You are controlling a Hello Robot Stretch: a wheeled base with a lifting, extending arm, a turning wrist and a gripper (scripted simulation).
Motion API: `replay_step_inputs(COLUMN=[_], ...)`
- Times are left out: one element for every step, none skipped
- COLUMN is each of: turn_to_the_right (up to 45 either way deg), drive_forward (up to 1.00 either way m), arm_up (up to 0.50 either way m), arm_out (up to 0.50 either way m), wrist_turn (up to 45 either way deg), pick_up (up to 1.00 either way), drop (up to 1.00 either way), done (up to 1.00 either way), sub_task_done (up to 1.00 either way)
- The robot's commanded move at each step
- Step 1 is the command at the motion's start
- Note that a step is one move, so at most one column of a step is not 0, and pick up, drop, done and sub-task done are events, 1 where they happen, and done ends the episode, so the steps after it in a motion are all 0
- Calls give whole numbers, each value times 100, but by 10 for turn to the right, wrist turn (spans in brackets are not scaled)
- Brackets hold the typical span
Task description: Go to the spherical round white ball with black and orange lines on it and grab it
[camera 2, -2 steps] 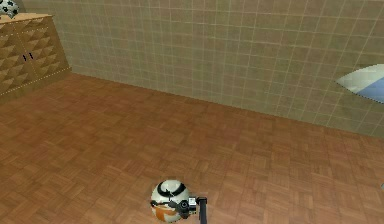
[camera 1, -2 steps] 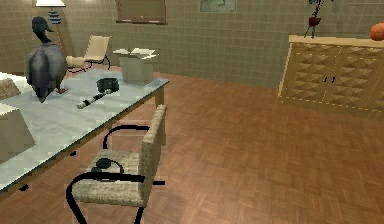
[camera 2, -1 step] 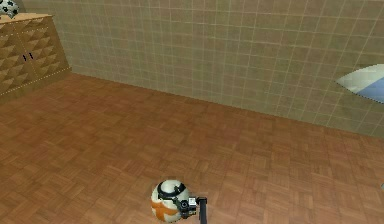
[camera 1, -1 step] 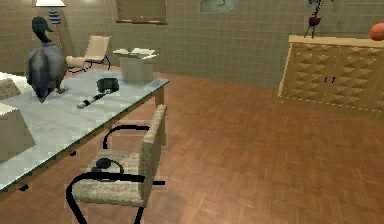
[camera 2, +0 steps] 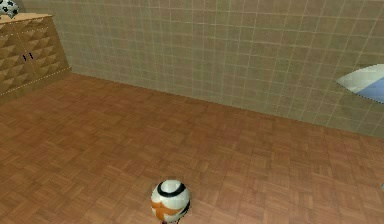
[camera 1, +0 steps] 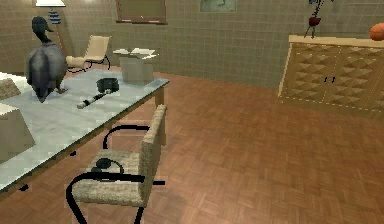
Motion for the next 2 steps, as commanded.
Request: replay_step_inputs(turn_to_the_right=[0,0], drive_forward=[0,0], arm_up=[0,10], arm_out=[0,0], wrist_turn=[0,0], pick_up=[100,0], drop=[0,0], done=[0,0], sub_task_done=[0,0])
